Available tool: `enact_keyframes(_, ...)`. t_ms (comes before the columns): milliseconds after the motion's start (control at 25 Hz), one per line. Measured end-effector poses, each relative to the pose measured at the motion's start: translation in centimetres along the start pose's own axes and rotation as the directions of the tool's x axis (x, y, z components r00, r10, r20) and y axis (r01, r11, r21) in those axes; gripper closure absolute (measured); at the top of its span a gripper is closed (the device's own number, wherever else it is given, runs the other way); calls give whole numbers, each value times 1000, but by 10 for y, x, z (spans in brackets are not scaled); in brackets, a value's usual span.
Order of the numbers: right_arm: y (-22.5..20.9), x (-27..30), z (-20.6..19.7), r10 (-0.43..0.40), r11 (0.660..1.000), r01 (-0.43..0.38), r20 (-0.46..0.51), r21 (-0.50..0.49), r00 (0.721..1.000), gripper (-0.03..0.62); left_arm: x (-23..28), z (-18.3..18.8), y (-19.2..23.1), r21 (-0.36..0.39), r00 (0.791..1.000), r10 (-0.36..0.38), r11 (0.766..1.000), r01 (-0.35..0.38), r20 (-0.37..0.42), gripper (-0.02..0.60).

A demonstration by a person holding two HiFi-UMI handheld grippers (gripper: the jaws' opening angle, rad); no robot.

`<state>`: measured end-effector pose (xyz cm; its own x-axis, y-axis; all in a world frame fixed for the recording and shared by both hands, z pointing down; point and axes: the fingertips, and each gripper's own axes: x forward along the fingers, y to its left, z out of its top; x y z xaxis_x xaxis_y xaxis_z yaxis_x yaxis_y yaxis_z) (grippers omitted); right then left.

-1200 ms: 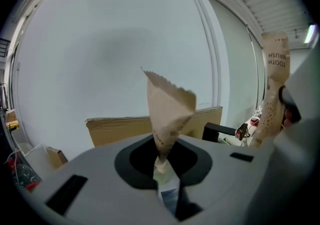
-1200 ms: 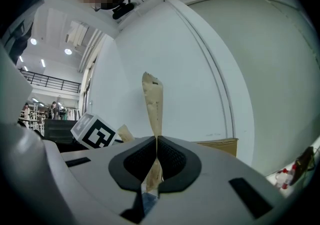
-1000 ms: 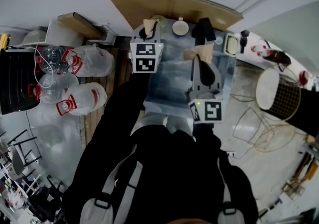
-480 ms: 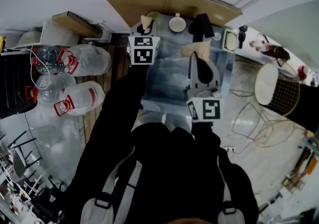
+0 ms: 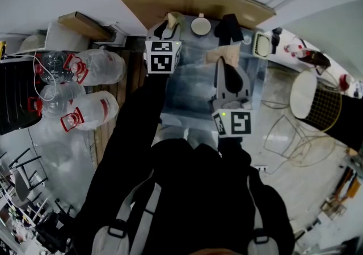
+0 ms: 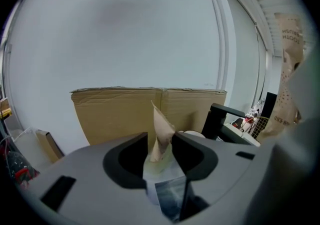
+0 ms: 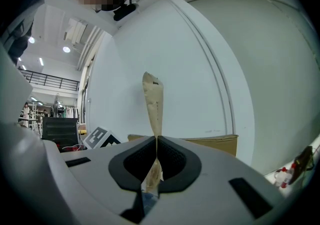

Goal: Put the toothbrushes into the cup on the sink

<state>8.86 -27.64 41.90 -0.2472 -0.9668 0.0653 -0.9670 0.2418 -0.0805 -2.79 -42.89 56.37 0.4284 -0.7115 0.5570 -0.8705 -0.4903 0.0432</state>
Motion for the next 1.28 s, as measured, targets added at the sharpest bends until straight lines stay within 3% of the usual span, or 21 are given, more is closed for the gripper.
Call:
enact_keyframes(520, -9, 20, 1, -20, 999, 22, 47, -38, 999, 588, -44, 2, -7, -50, 997, 29, 998, -26, 74, 449)
enact_keyframes(800, -18, 44, -13, -28, 998, 31, 51, -50, 998, 589, -78, -11, -14, -17, 994, 49, 999, -47, 95, 453)
enact_keyframes(880, -21, 51, -17, -29, 999, 31, 47, -43, 998, 588, -90, -11, -18, -21, 991, 54, 998, -52, 121, 466)
enact_keyframes(1040, -26, 66, -25, -22, 999, 24, 45, -41, 999, 588, -111, -10, -29, -24, 984, 63, 998, -60, 164, 568)
enact_keyframes(1280, -30, 90, -40, -41, 998, 41, 19, -41, 999, 588, -135, -25, -42, -40, 986, 40, 999, -34, 160, 580)
